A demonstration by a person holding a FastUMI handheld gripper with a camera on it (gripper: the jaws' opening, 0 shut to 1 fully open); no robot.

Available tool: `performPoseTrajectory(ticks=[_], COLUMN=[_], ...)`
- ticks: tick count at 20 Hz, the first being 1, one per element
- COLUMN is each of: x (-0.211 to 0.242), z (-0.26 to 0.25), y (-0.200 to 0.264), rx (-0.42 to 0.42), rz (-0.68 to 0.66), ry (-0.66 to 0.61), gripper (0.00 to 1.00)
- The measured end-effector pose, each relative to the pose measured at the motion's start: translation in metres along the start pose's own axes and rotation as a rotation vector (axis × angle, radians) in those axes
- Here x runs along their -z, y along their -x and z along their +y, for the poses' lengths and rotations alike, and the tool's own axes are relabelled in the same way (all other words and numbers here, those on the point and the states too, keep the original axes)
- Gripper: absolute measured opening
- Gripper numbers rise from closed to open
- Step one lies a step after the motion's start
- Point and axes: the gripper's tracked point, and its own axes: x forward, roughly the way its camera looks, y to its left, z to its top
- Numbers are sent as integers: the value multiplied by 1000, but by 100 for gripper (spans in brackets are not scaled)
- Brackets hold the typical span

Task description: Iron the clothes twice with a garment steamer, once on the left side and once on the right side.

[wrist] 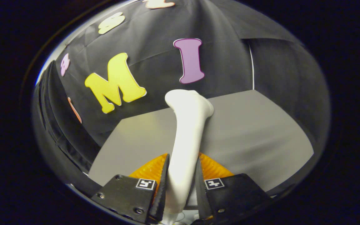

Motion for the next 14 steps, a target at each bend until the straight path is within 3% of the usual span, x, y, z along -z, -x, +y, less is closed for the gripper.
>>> performPoseTrajectory(ticks=[4, 14], x=[-7, 5], z=[17, 74], y=[16, 104], rx=[-1, -10], rz=[-91, -257], ry=[96, -7], gripper=[35, 33])
